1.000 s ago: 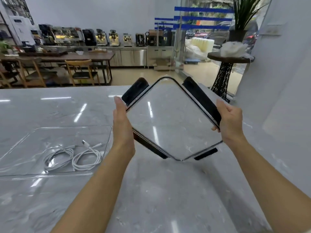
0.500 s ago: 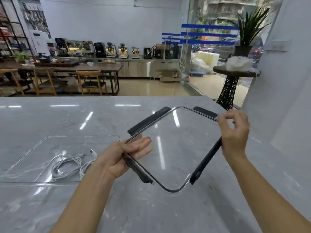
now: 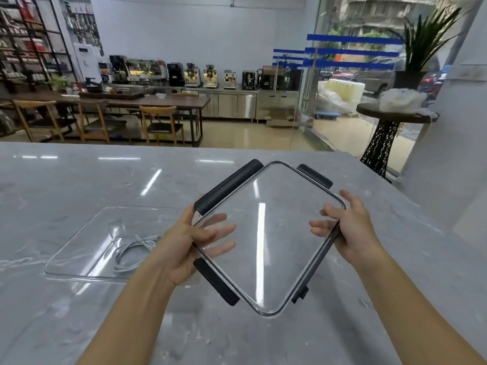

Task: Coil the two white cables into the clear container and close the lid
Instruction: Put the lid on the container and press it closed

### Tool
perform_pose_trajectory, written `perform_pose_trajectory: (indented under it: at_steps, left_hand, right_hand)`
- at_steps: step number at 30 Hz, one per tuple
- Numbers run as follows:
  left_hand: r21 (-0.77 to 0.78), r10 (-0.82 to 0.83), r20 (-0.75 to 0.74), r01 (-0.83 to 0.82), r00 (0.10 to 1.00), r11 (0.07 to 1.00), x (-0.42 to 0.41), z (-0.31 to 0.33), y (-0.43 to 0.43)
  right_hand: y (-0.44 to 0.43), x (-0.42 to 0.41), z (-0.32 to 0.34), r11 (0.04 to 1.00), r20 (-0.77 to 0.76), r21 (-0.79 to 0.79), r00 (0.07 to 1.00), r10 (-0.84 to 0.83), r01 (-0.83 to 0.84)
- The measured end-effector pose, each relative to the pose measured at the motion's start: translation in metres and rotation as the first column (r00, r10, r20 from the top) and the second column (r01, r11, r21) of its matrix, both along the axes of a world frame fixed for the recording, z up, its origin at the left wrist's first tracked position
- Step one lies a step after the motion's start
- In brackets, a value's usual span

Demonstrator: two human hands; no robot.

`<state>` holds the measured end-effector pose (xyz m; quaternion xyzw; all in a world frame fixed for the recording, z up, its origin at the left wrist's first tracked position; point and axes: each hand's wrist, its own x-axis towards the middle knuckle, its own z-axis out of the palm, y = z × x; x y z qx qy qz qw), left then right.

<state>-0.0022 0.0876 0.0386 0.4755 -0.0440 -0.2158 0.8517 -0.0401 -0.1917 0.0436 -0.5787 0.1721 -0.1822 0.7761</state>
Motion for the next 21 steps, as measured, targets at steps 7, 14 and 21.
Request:
perform_pose_trajectory:
  at_steps: [7,14,21]
  left_hand:
    - [0.050,0.008,0.038,-0.010,0.999,0.999,0.011,0.001,0.035]
    - [-0.179,0.061,0.027,-0.055,0.998,0.982,0.025,0.001,0.072]
    - [-0.375,0.002,0.040,0.013,0.999,0.927,0.037,-0.004,0.116]
  right_hand:
    - [0.027,0.015,-0.010,0.978,-0.081,0.108,0.979,0.185,-0.176]
    - [0.065,0.038,-0.012,0.966,-0.029,0.230,0.991,0.130,-0.120]
    - [0.128,0.056,-0.012,0.876,0.110,0.482,0.991,-0.074,0.012]
